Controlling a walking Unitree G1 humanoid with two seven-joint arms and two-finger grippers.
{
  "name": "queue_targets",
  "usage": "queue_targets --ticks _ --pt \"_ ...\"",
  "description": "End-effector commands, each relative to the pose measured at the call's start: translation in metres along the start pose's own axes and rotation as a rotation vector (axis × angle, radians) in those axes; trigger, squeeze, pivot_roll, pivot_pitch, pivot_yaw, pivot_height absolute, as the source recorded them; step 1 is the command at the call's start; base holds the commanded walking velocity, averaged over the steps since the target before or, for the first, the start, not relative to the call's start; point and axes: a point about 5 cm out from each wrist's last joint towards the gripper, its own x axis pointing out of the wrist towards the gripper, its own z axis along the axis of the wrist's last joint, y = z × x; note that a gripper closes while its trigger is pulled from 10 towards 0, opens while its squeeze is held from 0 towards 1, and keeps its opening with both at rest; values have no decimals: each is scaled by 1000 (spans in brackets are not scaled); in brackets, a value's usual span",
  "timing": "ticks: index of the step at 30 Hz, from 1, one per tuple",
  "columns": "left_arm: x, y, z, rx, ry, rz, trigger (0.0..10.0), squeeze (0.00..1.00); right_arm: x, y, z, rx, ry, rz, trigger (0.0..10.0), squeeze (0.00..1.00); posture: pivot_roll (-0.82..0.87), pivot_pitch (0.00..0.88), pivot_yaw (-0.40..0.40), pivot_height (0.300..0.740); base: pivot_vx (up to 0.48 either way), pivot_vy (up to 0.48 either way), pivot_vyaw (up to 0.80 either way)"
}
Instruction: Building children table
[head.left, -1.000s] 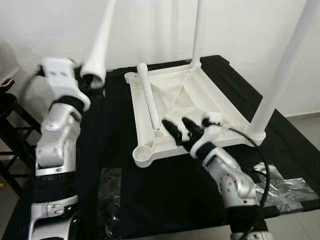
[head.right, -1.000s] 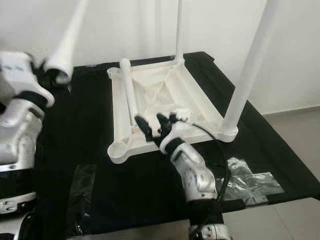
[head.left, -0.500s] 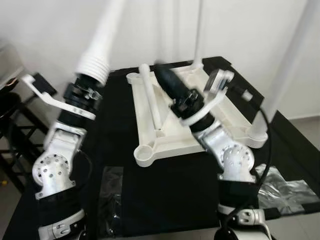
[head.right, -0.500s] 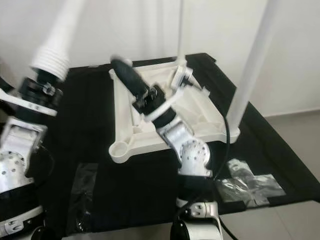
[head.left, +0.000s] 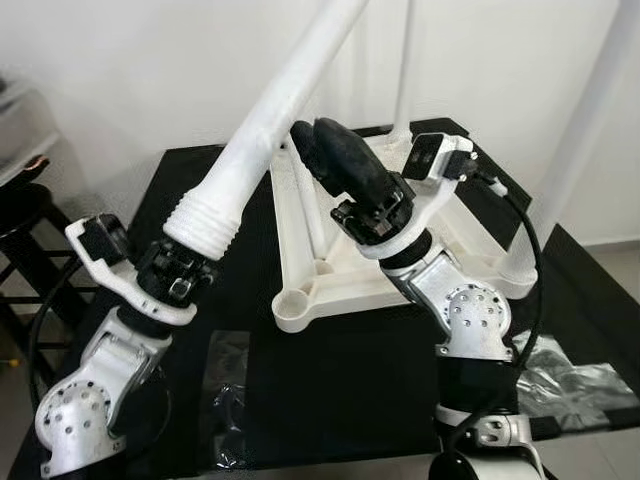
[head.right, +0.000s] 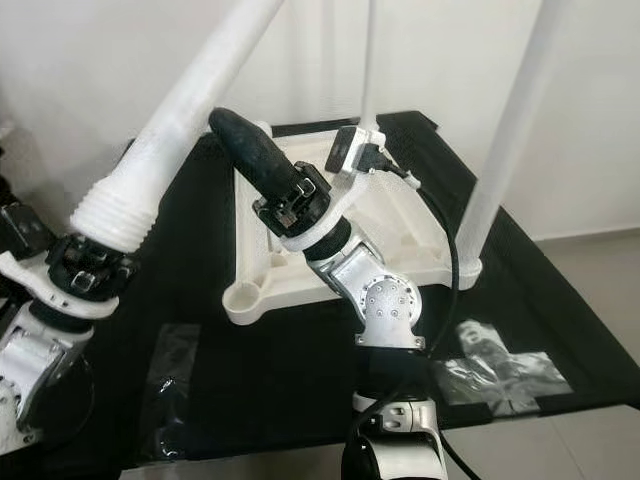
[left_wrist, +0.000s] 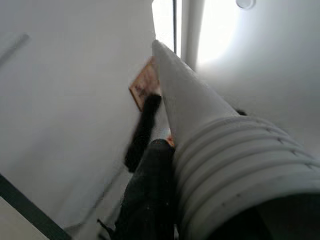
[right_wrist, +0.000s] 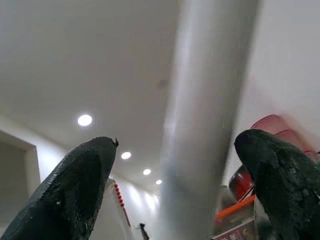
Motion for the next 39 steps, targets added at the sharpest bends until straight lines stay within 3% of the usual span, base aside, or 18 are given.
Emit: queue_targets --ticks 1,9,13,28,29,30,39 --pt "3 -7 -5 -29 41 -52 10000 0 7 1 -4 25 29 18 10000 0 -84 0 62 740 0 0 0" --pt "5 -15 -15 -86 72 -116 10000 0 6 0 -13 45 77 18 10000 0 -86 0 58 740 0 0 0" --pt "6 -18 -26 -113 132 -134 10000 0 5 1 -18 50 93 26 10000 0 -86 0 58 740 0 0 0" --pt "12 -26 -61 -234 210 -163 10000 0 20 9 -26 91 106 127 10000 0 -79 1 60 740 0 0 0" --pt "13 -26 -62 -235 209 -163 10000 0 21 9 -27 93 105 133 5333 0 -78 1 60 740 0 0 0" --pt "13 -26 -62 -237 207 -164 10000 0 21 10 -27 99 100 135 0 0 -78 5 61 740 0 0 0" --pt "15 -29 -71 -214 231 -156 10000 0 24 10 -26 117 77 141 0 0 -77 17 58 740 0 0 0"
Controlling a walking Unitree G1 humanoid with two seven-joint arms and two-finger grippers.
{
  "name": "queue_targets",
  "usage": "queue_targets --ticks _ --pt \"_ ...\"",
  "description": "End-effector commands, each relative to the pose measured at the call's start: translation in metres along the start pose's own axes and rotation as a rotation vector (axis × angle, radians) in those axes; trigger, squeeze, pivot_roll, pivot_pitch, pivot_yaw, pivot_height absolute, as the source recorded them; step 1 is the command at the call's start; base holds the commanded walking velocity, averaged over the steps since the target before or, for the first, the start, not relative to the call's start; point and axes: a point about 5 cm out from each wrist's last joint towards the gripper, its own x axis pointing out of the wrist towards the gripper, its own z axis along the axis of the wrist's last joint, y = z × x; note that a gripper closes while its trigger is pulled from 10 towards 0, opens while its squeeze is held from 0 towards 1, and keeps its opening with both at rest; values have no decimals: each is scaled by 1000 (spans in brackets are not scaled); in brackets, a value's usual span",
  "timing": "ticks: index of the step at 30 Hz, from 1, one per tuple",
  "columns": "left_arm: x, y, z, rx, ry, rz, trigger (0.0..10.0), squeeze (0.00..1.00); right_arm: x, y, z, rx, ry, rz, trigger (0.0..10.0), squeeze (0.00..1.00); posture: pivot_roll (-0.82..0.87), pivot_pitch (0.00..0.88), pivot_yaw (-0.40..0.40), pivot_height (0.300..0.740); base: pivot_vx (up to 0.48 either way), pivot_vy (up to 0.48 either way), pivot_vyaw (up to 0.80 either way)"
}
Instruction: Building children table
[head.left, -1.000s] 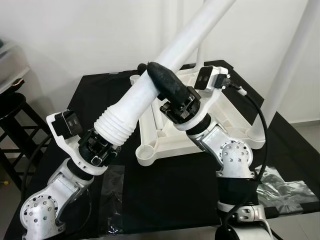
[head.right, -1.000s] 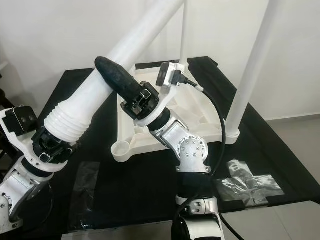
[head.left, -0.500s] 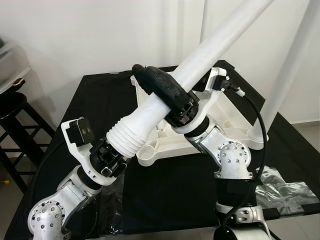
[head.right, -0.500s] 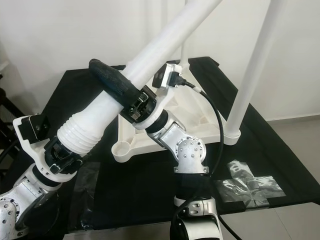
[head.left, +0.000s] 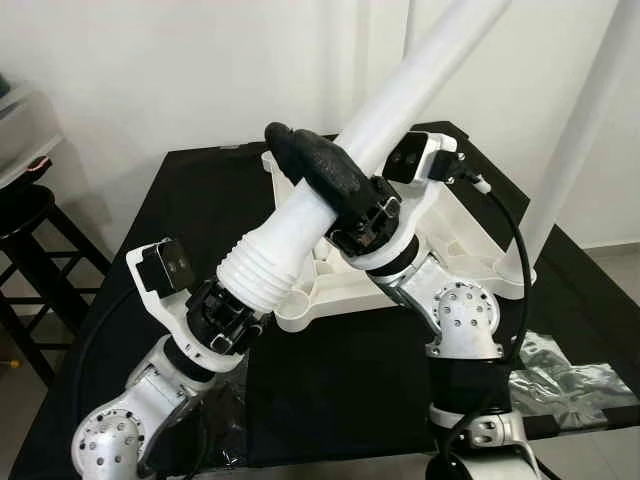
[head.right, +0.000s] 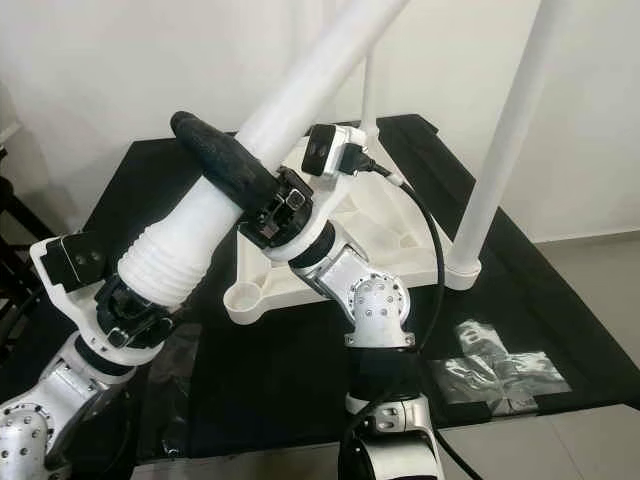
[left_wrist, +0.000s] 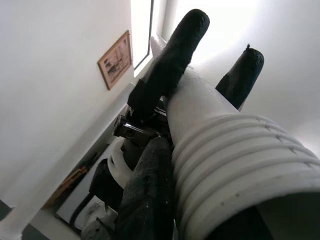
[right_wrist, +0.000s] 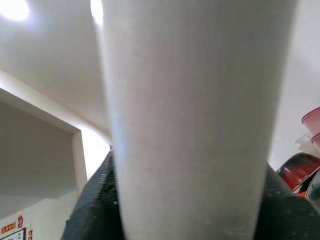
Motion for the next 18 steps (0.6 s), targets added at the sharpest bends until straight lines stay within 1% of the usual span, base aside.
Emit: queue_targets --ticks 1,4,5,8,12,13,16,17,18 --pt "14 -11 -22 -22 135 -78 10000 0 14 -3 -11 53 17 2 0 0 -77 18 57 740 0 0 0" --pt "14 -10 -25 -13 147 -58 10000 0 14 -2 -10 54 19 7 0 0 -76 22 56 740 0 0 0" --pt "13 -10 -25 -26 142 -51 10000 1000 14 -3 -9 50 20 7 0 0 -77 29 52 740 0 0 0" --pt "9 -13 -25 -50 135 -50 10000 1000 15 -4 -5 33 22 1 0 0 -77 38 50 740 0 0 0" --pt "4 -16 -23 -28 152 -31 10000 1000 14 -6 2 0 30 -18 0 0 -73 50 46 740 0 0 0" --pt "0 -17 -20 -10 164 -14 10000 1000 13 -8 8 -21 33 -32 0 0 -72 55 43 740 0 0 0" --pt "-30 -26 -4 90 225 97 10000 1000 10 -15 40 -122 26 -95 0 0 -57 83 29 740 0 0 0" --pt "-35 -27 -1 113 233 124 10000 1000 10 -16 46 -138 23 -104 0 0 -57 83 29 740 0 0 0" --pt "-35 -27 -1 113 233 124 10000 1000 10 -16 46 -138 23 -104 0 0 -57 83 29 740 0 0 0"
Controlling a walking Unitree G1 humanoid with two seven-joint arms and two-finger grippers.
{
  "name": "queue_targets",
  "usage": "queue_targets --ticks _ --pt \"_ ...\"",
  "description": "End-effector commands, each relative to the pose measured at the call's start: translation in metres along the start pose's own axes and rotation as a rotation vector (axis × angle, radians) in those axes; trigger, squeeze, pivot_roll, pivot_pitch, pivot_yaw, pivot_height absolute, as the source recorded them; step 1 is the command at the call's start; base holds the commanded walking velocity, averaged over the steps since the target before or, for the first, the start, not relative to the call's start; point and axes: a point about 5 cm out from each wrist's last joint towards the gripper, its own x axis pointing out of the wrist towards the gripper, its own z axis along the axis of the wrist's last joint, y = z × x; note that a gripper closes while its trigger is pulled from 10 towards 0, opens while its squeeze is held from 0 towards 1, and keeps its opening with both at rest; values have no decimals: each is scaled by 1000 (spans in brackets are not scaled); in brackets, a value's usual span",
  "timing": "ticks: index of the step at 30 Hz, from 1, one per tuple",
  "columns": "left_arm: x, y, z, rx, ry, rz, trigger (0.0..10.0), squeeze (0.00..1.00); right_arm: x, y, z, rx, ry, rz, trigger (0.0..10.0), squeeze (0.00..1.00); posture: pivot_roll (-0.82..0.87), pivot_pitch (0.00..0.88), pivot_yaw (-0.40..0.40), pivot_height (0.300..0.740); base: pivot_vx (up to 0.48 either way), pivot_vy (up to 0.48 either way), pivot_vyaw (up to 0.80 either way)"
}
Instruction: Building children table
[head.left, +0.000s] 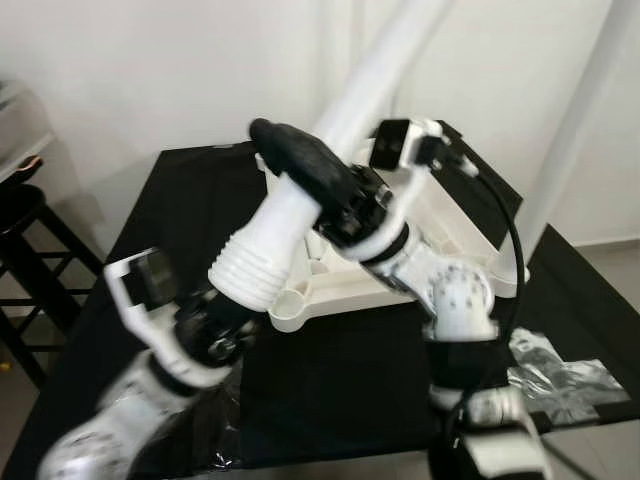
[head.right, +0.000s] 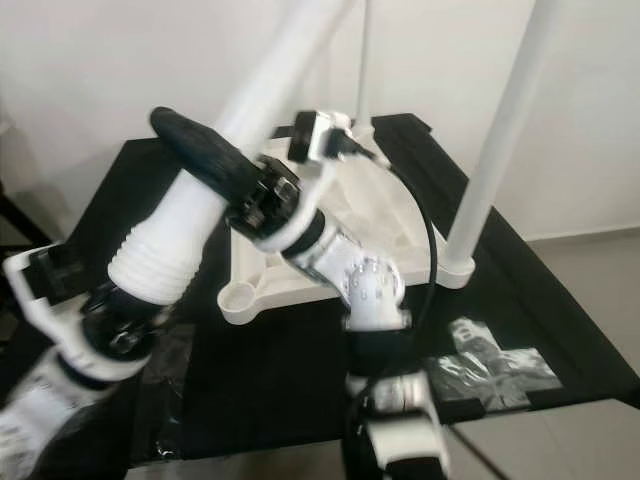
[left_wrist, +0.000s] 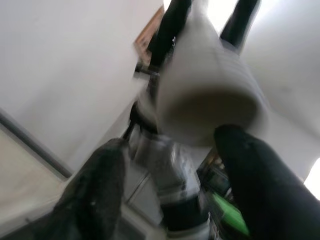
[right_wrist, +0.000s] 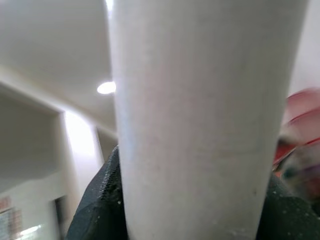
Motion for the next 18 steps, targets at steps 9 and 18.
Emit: queue_targets --ticks 9,18 --pt "-36 -5 22 261 62 275 10000 1000 -3 -17 43 -192 -18 -131 0 0 -14 140 -11 740 0 0 0" --pt "-31 14 49 688 49 684 10000 345 1 -43 21 -401 344 -226 824 0 -4 184 -40 740 0 0 0"
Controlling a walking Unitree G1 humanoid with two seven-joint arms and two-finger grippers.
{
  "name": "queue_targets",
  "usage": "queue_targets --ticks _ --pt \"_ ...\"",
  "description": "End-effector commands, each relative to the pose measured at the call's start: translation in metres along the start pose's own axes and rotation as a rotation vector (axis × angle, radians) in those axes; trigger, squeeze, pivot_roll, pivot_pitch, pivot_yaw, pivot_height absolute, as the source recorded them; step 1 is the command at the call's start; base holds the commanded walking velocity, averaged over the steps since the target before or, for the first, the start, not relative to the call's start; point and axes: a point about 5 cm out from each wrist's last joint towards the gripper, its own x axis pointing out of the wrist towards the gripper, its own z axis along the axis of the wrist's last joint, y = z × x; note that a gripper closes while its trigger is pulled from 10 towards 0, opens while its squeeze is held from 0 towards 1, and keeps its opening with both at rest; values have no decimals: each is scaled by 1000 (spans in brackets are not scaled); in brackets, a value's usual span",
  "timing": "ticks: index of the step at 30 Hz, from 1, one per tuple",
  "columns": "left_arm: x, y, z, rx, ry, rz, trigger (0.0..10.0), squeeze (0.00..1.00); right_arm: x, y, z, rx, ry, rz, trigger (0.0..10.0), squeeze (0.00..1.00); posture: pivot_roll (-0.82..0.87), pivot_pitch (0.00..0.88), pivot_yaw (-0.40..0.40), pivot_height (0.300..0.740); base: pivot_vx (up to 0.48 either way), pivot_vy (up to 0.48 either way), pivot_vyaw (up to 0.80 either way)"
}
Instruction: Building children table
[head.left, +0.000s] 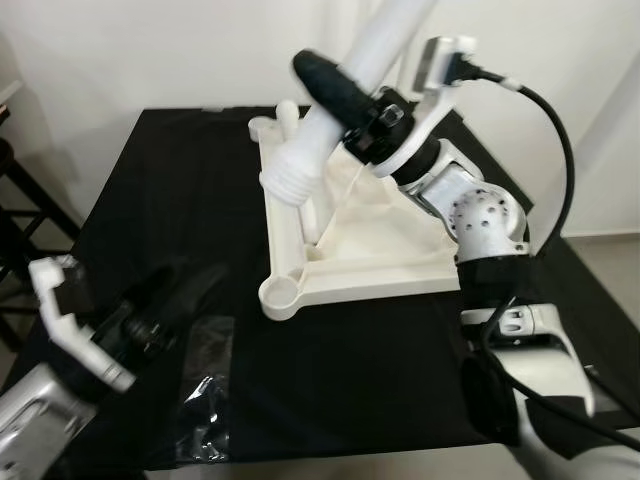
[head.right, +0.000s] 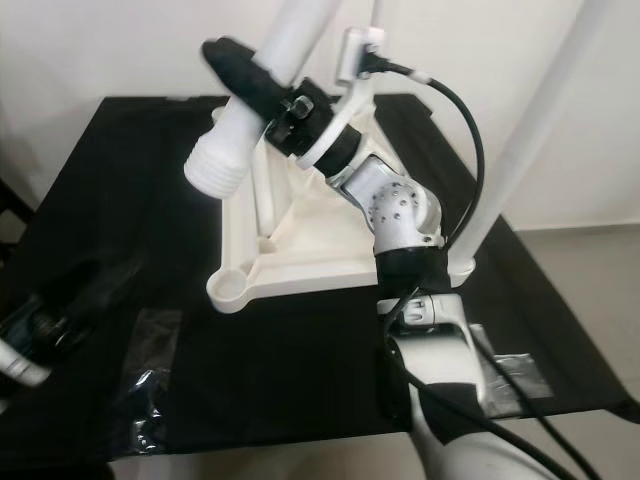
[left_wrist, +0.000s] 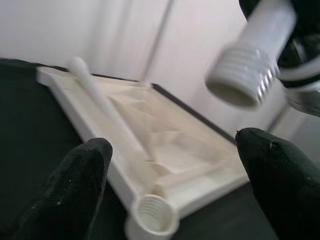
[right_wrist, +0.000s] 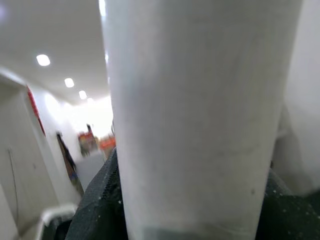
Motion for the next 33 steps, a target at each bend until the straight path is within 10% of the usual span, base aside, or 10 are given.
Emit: queue_targets --ticks 1,2,13,33 --pt "2 3 1 123 19 112 10000 0 5 -3 -8 -83 119 5 8588 0 0 192 -43 740 0 0 0" --pt "1 2 1 166 20 153 10000 0 6 -2 -18 -94 181 51 10000 0 6 212 -48 740 0 0 0" --pt "-10 4 7 324 -15 380 10000 0 17 7 -55 -129 358 260 10000 0 47 307 -53 740 0 0 145" --pt "-10 -5 3 369 13 381 10000 0 18 -2 -30 -236 366 351 10000 0 89 373 -17 740 0 0 477"
